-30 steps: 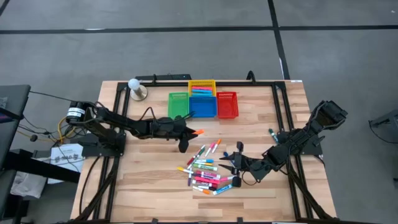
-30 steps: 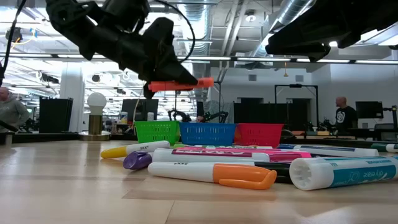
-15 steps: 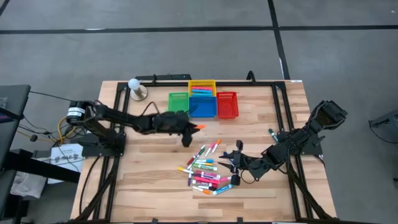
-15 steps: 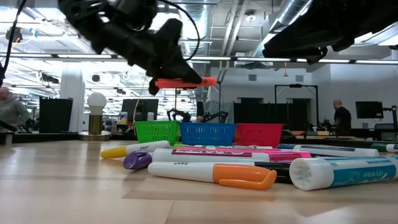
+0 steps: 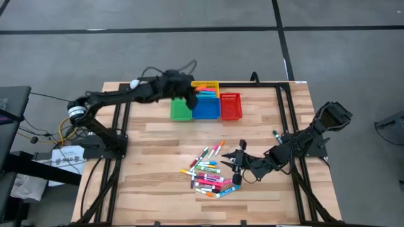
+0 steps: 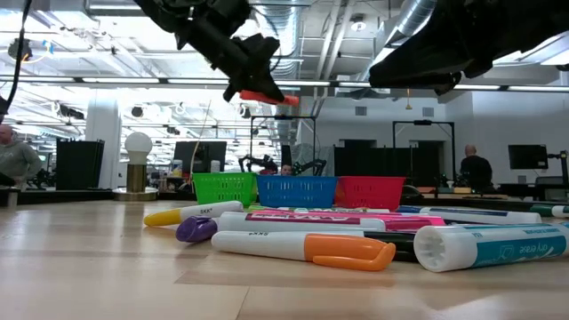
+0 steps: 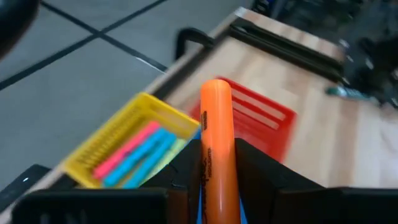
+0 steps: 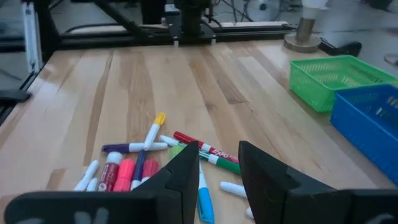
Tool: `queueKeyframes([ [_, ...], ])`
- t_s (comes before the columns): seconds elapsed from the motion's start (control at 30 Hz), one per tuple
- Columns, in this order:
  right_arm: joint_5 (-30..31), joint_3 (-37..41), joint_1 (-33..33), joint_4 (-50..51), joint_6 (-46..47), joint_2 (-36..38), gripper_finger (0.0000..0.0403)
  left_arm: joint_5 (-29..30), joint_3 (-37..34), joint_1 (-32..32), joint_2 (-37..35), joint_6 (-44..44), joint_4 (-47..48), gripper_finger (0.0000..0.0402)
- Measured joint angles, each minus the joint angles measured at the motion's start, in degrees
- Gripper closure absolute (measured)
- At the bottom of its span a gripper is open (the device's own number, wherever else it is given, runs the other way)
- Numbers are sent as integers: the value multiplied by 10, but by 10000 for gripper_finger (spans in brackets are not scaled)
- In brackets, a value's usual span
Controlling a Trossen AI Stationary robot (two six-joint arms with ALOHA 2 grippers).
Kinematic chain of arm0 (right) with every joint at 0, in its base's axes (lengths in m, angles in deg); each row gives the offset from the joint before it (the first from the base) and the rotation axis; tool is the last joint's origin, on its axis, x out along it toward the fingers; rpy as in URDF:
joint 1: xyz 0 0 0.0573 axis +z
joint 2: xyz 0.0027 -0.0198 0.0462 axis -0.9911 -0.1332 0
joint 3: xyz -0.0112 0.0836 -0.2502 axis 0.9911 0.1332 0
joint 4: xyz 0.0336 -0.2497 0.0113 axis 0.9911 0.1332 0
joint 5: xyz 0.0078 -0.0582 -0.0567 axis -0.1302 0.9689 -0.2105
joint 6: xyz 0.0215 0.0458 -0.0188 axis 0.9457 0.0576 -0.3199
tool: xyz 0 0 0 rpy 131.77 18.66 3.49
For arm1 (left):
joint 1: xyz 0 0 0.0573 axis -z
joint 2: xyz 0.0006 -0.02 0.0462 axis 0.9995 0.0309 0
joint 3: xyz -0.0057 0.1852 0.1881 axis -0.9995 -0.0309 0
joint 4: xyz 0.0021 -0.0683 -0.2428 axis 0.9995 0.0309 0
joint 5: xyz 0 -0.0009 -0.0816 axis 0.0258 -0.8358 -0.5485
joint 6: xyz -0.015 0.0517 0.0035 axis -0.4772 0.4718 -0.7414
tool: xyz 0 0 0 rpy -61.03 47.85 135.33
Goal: Pick & Place Markers
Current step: Put the large orange highlighter pen into the yellow bin
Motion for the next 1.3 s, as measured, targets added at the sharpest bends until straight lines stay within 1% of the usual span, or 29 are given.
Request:
queueKeyframes([
  [0.13, 68, 0, -27, 10, 90, 0, 301, -4, 3, -43, 0, 0, 0, 322],
  [0.17, 77, 0, -35, 17, 109, 1, 301, -5, 3, -50, 0, 0, 0, 321],
  [0.27, 79, 0, -60, 44, 145, 1, 301, -5, 3, -64, 0, 0, 0, 319],
  [0.4, 79, 0, -85, 84, 180, 1, 301, -22, 3, -72, 0, 16, -1, 319],
  [0.5, 78, 0, -96, 91, 180, 1, 301, -27, 13, -72, 12, 25, -1, 321],
  [0.6, 78, 0, -104, 91, 161, 1, 301, -48, 40, -71, 40, 28, 0, 321],
  [0.8, 78, 0, -116, 90, 121, 1, 301, -81, 114, -66, 137, 53, 21, 322],
  [0.93, 77, 0, -117, 90, 107, 1, 301, -90, 157, -67, 198, 116, 15, 321],
  [1.0, 77, 0, -117, 91, 106, 1, 301, -97, 169, -67, 224, 144, 11, 321],
  [1.1, 77, 0, -117, 97, 106, 0, 301, -99, 179, -67, 253, 154, -4, 321],
  [1.3, 77, 0, -116, 108, 106, 0, 301, -96, 179, -71, 281, 179, -46, 321],
])
